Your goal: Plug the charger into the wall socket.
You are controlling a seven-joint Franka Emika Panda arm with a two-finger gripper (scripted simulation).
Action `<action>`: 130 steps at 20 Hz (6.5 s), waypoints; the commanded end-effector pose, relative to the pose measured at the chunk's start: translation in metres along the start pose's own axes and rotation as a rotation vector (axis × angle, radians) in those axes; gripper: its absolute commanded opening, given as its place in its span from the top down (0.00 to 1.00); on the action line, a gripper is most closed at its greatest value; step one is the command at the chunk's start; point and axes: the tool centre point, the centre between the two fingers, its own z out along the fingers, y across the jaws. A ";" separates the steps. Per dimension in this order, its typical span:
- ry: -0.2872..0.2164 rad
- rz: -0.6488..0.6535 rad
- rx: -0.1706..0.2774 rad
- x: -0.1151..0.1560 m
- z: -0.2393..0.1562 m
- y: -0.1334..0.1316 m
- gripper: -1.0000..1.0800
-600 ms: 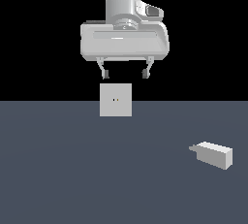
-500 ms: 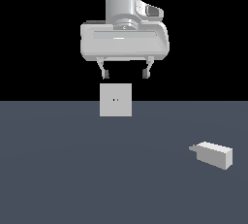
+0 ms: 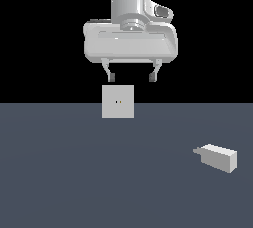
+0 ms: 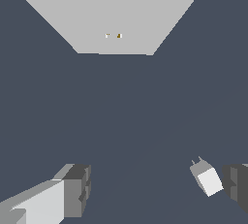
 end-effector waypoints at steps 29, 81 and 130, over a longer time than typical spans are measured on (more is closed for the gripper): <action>0.126 -0.391 0.035 -0.078 0.074 0.093 0.04; 0.160 -0.499 0.050 -0.087 0.147 0.121 1.00; 0.157 -0.008 0.025 0.029 0.055 -0.027 1.00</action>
